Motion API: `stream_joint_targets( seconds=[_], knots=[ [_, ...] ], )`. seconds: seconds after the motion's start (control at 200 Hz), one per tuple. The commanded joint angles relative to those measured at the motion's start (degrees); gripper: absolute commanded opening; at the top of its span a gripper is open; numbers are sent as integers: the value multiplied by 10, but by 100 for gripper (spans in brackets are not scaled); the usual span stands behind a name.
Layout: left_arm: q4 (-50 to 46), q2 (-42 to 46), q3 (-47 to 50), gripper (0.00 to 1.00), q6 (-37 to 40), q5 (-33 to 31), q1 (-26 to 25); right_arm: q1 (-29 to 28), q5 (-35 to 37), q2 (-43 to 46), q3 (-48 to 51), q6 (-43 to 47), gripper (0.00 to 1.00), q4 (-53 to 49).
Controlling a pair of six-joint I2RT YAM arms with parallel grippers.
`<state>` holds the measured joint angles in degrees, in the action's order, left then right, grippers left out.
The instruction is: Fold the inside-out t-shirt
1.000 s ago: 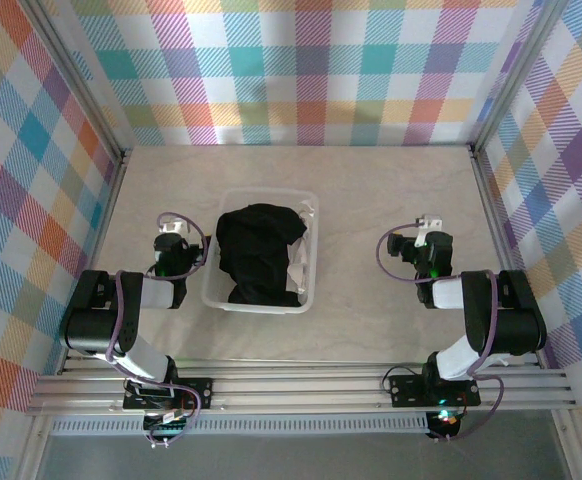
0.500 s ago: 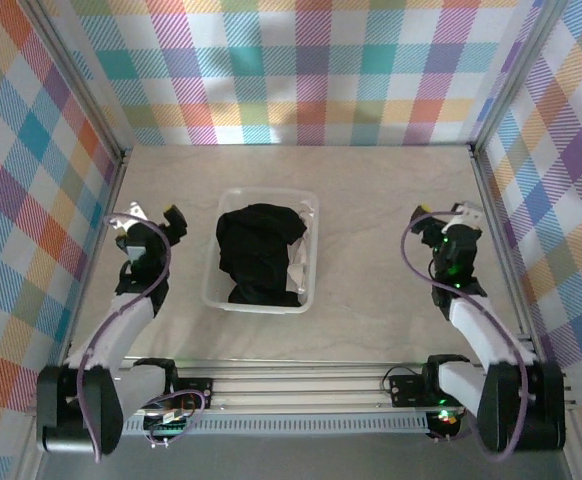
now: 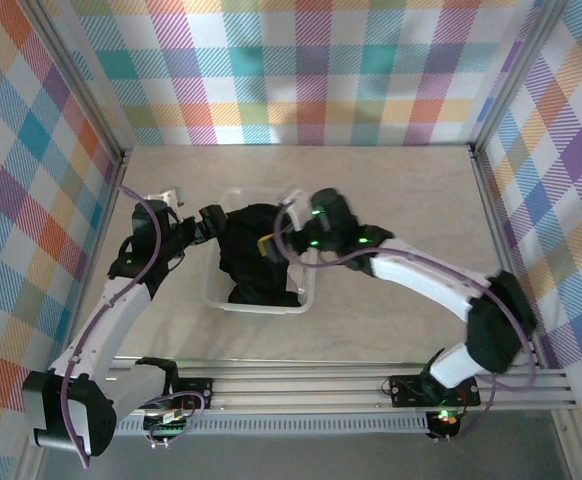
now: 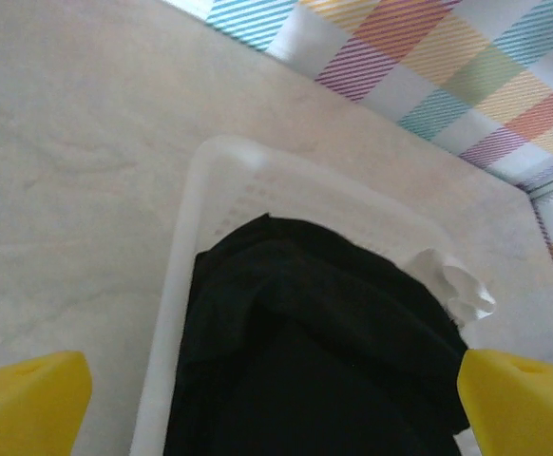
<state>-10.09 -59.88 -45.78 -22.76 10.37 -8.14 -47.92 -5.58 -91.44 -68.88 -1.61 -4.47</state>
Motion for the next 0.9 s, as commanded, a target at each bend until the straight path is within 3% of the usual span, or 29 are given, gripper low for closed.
stream_joint_targets(
  seconds=[0.0, 0.07, 0.105, 0.185, 0.285, 0.33, 0.505, 0.685, 0.895],
  knots=[
    [-45, 30, 3, 99, -7, -51, -2, -20, -16, -97, -66, 32, 100, -84],
    [-53, 47, 9, 100, -8, -83, -2, -20, -17, -157, -111, 23, 100, -94],
    [-54, 55, 13, 100, -11, -96, -2, -21, -27, -181, -134, 18, 95, -99],
    [-75, 72, 21, 100, -21, -120, -2, -20, -51, -199, -171, 7, 58, -102],
    [-74, 87, 29, 100, -33, -124, -2, -13, -69, -152, -193, 10, 11, -90],
    [-69, 91, 35, 100, -39, -122, -3, -5, -90, -119, -205, 5, 0, -81],
    [-39, 79, 49, 100, -58, -113, -2, 59, -151, 6, -277, -22, 0, -111],
    [-20, 29, 48, 98, -31, -109, -14, 204, -169, 122, -287, -103, 0, -104],
    [-48, -82, -1, 93, 35, -125, -52, 343, -191, 164, -312, -166, 0, -123]
  ],
)
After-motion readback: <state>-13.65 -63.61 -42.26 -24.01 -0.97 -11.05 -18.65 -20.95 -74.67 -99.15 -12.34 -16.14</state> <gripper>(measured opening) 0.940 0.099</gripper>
